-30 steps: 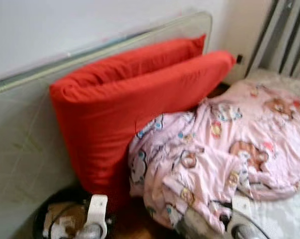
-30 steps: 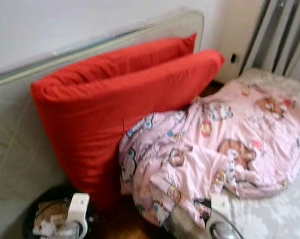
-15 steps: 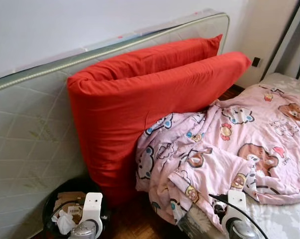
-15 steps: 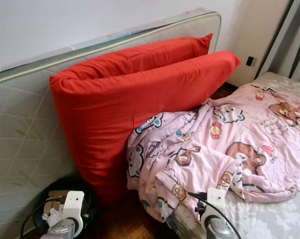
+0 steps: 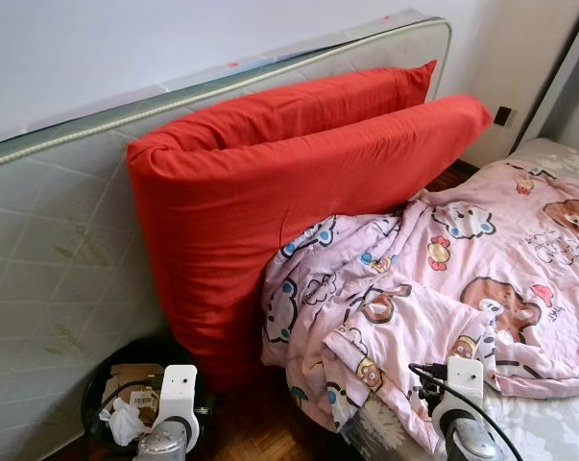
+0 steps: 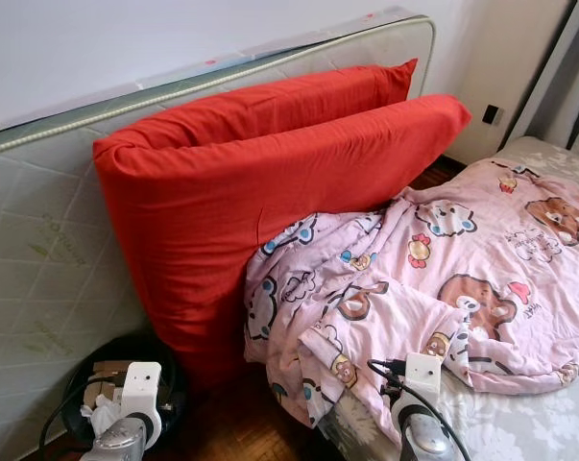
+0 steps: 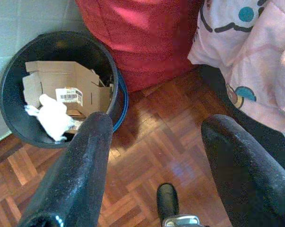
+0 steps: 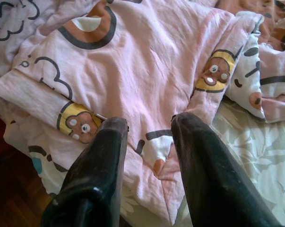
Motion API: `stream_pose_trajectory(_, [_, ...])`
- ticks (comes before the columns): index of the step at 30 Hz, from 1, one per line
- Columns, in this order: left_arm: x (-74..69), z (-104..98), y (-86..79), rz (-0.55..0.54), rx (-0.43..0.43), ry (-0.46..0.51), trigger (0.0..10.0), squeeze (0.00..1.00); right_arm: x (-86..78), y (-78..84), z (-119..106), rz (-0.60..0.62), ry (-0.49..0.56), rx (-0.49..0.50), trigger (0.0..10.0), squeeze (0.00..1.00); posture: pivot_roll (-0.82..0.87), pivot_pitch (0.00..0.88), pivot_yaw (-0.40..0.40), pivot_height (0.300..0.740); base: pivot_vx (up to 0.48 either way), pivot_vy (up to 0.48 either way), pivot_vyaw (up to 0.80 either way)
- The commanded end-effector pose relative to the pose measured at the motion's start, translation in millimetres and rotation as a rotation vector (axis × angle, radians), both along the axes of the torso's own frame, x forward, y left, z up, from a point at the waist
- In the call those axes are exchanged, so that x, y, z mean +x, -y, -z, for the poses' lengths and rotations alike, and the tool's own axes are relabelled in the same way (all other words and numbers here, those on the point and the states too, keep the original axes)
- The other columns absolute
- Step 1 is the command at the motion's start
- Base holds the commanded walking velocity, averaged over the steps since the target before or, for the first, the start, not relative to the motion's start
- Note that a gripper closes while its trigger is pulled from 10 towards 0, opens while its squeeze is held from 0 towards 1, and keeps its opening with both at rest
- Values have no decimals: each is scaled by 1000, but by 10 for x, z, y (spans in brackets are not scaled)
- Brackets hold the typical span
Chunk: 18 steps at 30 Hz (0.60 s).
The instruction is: Clean up the room
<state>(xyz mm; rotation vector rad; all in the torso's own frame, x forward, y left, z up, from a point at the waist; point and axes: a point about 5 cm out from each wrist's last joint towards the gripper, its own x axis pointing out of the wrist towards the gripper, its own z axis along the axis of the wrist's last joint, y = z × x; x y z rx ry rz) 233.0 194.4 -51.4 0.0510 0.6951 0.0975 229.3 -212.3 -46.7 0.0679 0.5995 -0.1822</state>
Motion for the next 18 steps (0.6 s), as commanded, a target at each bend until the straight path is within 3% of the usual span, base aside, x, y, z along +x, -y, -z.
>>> stream_pose_trajectory(1, [-34,12,-29,-27,-5,7,10000,0,-17,-29,9,-28,6,3,10000,0,46,0,13,740,0,0,0])
stream_pose_trajectory(18, [60,-73,-30,-39,-20,88,10000,0,83,-12,-104,-32,105,-46,10000,0,29,0,23,740,0,0,0])
